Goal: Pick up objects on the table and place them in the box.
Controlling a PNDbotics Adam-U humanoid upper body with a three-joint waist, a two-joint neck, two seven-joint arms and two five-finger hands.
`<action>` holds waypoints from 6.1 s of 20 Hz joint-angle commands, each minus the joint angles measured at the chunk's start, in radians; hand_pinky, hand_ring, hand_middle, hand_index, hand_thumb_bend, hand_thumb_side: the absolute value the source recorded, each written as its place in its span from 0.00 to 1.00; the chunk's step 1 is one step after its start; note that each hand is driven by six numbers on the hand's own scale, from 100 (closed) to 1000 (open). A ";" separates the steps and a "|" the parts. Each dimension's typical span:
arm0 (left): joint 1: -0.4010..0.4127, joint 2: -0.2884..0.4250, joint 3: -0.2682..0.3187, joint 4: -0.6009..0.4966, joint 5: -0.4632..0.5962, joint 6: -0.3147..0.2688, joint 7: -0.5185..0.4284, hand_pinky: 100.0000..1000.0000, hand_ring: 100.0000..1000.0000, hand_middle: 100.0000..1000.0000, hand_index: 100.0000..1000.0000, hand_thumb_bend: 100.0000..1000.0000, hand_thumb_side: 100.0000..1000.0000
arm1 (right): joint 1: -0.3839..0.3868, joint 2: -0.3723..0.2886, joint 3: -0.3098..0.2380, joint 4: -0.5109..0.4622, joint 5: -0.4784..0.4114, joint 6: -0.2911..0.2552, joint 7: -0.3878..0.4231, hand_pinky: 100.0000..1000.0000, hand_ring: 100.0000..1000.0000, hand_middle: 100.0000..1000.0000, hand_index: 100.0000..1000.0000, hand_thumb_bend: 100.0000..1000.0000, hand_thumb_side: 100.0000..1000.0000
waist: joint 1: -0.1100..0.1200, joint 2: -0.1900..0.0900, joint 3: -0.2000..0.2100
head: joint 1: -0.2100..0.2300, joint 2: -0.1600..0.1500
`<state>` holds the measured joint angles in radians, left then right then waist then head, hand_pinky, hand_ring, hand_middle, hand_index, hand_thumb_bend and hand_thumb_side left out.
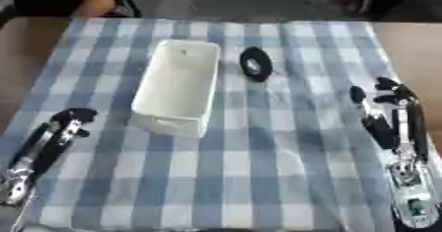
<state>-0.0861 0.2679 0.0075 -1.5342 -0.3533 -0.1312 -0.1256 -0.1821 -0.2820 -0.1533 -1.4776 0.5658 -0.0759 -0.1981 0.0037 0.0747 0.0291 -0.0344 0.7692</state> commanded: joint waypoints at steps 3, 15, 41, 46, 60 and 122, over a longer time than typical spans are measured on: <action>-0.008 0.016 0.006 -0.018 -0.004 0.001 0.001 0.64 0.75 0.77 0.78 1.00 1.00 | -0.016 -0.016 -0.002 -0.012 0.002 0.000 -0.002 0.78 0.59 0.68 0.83 0.64 0.89 | 0.000 -0.011 -0.002 | 0.009 0.001; -0.007 0.016 0.001 -0.017 -0.005 0.000 -0.003 0.64 0.75 0.77 0.78 1.00 1.00 | -0.127 -0.076 0.040 0.038 0.019 0.002 0.035 0.79 0.60 0.69 0.83 0.65 0.86 | 0.000 -0.017 0.009 | 0.000 0.001; -0.007 0.012 -0.010 -0.010 -0.001 -0.005 -0.015 0.64 0.75 0.77 0.78 1.00 1.00 | -0.511 -0.006 0.133 0.488 0.137 -0.020 0.081 0.77 0.59 0.68 0.82 0.65 0.80 | 0.009 -0.016 0.027 | -0.021 0.001; -0.008 0.010 -0.011 -0.011 0.000 -0.006 -0.017 0.64 0.75 0.77 0.78 1.00 1.00 | -0.546 0.002 0.132 0.572 0.161 -0.026 0.077 0.77 0.59 0.68 0.82 0.65 0.79 | 0.013 -0.016 0.028 | -0.025 0.001; -0.013 0.003 -0.019 -0.010 0.003 -0.009 -0.026 0.64 0.75 0.78 0.78 1.00 1.00 | -0.621 0.004 0.130 0.712 0.217 -0.038 0.060 0.77 0.59 0.69 0.82 0.66 0.77 | 0.020 -0.012 0.037 | -0.038 0.001; -0.035 -0.012 -0.031 -0.015 0.004 -0.013 -0.041 0.64 0.75 0.78 0.78 1.00 1.00 | -0.717 -0.002 0.138 0.763 0.287 -0.042 -0.018 0.74 0.56 0.63 0.65 0.00 0.56 | 0.023 0.015 0.086 | -0.072 0.001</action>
<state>-0.1087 0.2486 -0.0237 -1.5335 -0.3486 -0.1424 -0.1637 -0.8844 -0.2583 -0.0165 -0.6777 0.8633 -0.1122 -0.2143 0.0260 0.1072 0.1156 -0.0972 0.7692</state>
